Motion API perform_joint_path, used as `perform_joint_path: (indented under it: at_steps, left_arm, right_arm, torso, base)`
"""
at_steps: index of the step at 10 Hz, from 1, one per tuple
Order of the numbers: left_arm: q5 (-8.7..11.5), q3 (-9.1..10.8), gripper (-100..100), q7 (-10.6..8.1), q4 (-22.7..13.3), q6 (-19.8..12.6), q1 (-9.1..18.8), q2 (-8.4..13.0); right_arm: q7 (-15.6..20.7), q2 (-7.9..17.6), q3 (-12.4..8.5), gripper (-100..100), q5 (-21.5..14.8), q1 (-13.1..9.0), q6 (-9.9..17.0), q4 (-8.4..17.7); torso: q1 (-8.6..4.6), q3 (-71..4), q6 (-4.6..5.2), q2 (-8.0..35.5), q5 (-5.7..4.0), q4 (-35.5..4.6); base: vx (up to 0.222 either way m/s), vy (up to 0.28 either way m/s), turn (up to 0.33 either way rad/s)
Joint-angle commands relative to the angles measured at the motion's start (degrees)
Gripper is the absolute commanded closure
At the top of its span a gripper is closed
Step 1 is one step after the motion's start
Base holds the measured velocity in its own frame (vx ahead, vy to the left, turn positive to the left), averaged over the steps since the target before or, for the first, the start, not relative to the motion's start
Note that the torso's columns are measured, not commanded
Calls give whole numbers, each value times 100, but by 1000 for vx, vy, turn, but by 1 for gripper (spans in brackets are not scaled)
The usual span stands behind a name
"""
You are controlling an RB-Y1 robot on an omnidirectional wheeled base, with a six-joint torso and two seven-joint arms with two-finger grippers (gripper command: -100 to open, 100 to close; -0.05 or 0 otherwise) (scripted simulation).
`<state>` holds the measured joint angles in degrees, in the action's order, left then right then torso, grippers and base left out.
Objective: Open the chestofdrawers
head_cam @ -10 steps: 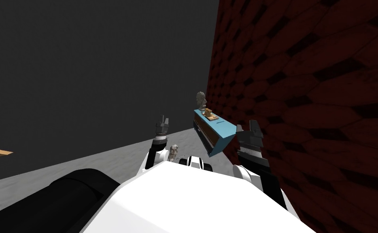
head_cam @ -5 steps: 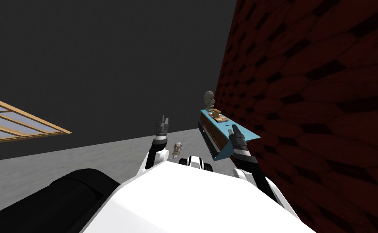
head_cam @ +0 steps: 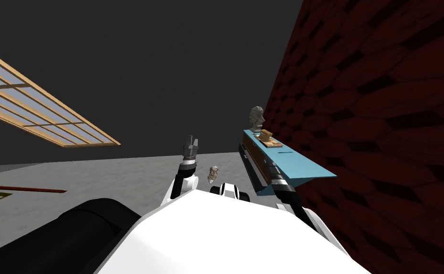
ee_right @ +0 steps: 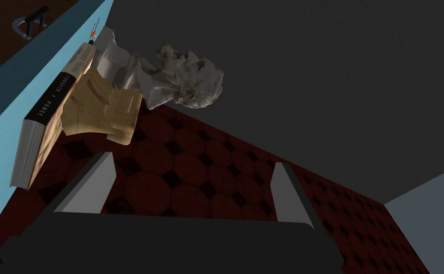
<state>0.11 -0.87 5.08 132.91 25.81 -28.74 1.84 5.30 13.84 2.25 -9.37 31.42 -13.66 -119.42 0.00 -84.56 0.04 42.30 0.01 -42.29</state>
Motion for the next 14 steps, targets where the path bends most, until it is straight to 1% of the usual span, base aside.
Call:
perform_joint_path:
  at_steps: [1,2,3,4,5,6,7,8,9,10,11,12,13,14]
  left_arm:
    - [0,0,0,0,0,0,0,0]
    - [0,0,0,0,0,0,0,0]
    - [0,0,0,0,0,0,1,0]
    - [0,1,0,0,0,0,-1,0]
    - [0,0,0,0,0,0,1,0]
    - [0,1,0,0,0,0,-1,0]
    - [0,0,0,0,0,0,0,0]
    - [0,1,0,0,0,0,-1,0]
    - [0,1,0,0,0,0,-1,0]
    - [0,0,0,0,0,0,0,0]
    - [0,1,0,0,0,0,-1,0]
    - [0,0,0,0,0,0,0,0]
    - [0,1,0,0,0,0,-1,0]
    - [0,1,0,0,0,0,-1,0]
  right_arm:
    - [10,202,54,-100,-256,-64,233,372]
    - [25,359,107,-100,-480,-72,373,629]
    - [25,359,107,-100,-480,-72,373,675]
    - [42,515,162,-100,-711,-82,516,872]
    - [42,515,162,-100,-711,-82,516,961]
    - [60,673,218,-100,-947,-93,661,1138]
    - [60,673,218,-100,-947,-93,661,1172]
    - [60,673,218,-100,-947,-93,661,1313]
    - [80,833,274,-100,-1187,-105,805,1512]
    - [80,833,274,-100,-1187,-105,805,1645]
    - [101,995,331,-100,-1429,-118,947,1851]
    - [101,995,331,-100,-1429,-118,947,1976]
    - [101,995,331,-100,-1429,-118,947,1981]
    - [124,1162,387,-100,-1672,-132,1088,2237]
  torso:
    - [-4,0,-5,-1,-2,0]
    - [-7,0,0,-1,-3,0]
    - [-2,0,-6,-2,-2,0]
    - [-3,0,1,0,-1,0]
    - [4,1,-7,0,0,0]
    - [0,0,-1,-1,-1,0]
    - [0,-2,-6,-4,-1,1]
    - [-2,-2,-1,-4,-2,1]
    - [-6,1,0,1,-2,0]
    - [1,1,-10,0,-2,-1]
    - [0,0,0,0,0,0]
    - [2,-2,-7,-6,-1,1]
    - [0,-2,0,-4,0,1]
    - [-4,1,1,2,-2,0]
  base:
    - [13,22,145]
    - [20,27,355]
    - [14,18,139]
    - [7,35,290]
    - [9,24,172]
    - [24,28,292]
    - [23,22,194]
    - [9,11,-18]
    - [7,24,307]
    - [13,18,212]
    - [24,23,327]
    - [19,21,180]
    - [7,12,-29]
    - [12,21,318]
